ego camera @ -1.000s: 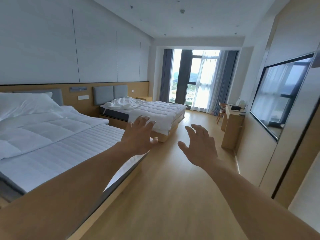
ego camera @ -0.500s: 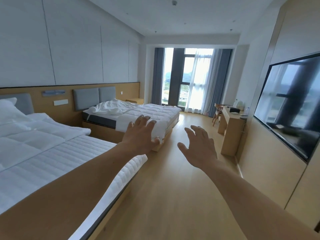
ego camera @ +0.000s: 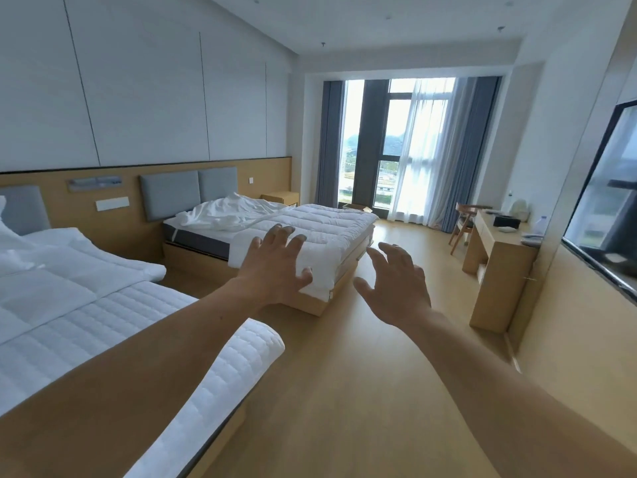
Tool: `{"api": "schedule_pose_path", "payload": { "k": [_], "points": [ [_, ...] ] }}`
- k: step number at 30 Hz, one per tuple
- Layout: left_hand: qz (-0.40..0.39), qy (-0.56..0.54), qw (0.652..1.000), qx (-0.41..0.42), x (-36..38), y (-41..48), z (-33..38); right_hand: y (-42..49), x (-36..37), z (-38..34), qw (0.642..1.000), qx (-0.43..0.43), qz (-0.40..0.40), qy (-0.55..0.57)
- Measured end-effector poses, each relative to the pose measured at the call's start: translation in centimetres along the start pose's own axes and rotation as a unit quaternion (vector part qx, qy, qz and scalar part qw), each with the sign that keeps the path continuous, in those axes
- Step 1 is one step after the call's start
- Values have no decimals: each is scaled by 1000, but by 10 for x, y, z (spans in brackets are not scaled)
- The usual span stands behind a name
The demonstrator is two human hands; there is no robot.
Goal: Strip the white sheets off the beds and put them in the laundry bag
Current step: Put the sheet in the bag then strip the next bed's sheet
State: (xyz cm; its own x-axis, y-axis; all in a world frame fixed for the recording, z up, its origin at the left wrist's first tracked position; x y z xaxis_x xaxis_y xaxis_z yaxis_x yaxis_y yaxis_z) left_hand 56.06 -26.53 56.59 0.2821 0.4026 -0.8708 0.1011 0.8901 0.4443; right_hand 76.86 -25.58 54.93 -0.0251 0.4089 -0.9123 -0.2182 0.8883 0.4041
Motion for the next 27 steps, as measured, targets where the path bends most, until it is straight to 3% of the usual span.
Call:
{"api": "schedule_pose_path", "payload": {
  "k": [8, 27],
  "points": [
    [-8, -2, 999, -38, 83, 148, -58, 168, 90, 20, 999, -35, -18, 4],
    [1, 9, 999, -34, 247, 550, -220, 595, 282, 42, 999, -47, -14, 3]
  ]
}}
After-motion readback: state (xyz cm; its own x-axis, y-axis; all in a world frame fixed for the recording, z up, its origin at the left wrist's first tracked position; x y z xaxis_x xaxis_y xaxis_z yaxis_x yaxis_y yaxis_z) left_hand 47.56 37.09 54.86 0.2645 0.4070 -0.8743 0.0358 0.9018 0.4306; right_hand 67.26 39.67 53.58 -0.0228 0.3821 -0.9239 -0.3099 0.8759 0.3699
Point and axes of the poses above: each hand's wrist, its own y-axis towards the middle knuckle, its own x-axis out of the palm, z = x × y, the point moved 5 cm from there along y, towards the middle knuckle, and after that the axes turned 15 degrees about -y, right-handed, at the moved point
